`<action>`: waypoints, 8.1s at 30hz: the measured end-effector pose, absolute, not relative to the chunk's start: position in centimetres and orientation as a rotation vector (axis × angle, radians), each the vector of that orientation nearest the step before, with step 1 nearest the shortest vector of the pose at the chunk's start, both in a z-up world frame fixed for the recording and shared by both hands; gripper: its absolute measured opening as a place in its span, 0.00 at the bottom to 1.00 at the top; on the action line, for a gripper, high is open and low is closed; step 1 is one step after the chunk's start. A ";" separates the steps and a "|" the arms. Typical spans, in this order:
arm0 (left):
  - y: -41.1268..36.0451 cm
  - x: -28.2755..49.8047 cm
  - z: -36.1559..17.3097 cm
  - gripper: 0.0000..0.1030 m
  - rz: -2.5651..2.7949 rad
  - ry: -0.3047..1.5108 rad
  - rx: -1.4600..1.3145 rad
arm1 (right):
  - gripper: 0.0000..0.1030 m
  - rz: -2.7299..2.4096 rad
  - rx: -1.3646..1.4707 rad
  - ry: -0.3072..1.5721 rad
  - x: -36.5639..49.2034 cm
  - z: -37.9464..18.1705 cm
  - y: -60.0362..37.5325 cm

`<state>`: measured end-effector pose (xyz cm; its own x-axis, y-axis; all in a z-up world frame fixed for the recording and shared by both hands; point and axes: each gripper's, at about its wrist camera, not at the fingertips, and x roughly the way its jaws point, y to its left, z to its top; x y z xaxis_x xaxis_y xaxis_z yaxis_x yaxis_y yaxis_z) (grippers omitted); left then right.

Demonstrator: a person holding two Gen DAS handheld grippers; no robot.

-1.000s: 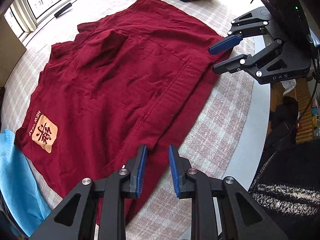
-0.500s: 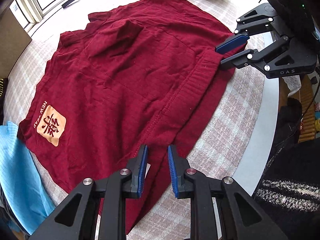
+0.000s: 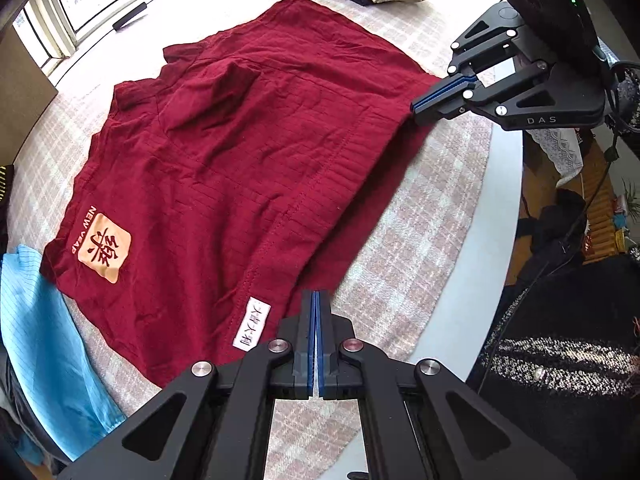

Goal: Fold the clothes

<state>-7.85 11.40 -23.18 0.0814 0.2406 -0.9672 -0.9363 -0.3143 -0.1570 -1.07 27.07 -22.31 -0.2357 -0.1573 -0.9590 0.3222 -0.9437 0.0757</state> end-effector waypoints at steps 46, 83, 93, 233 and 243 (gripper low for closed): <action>12.8 -4.8 -22.7 0.02 1.385 0.753 -1.353 | 0.03 -2.101 1.742 0.392 -2.1 -24.4 25.0; 1.1 -10.8 -27.8 0.06 1.765 0.462 -1.674 | 0.17 -2.546 1.951 -0.513 1.9 -22.7 41.4; 5.5 -9.3 -22.3 0.06 1.817 0.607 -1.512 | 0.44 -2.733 1.727 -0.465 -11.3 -22.6 44.0; -6.9 -10.7 -28.0 0.06 1.806 -0.466 -1.590 | 0.46 -2.318 1.739 -0.051 -6.8 -25.9 18.3; -6.9 -10.7 -26.2 0.31 1.970 -0.350 -1.610 | 0.46 -2.335 1.771 -0.144 -6.5 -24.0 19.7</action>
<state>-10.68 -6.93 -26.22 -0.1166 0.5733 -0.8110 -0.2589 -0.8059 -0.5324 -6.51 19.74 -23.99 -0.2577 -0.2229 -0.9402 0.1056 -0.9737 0.2019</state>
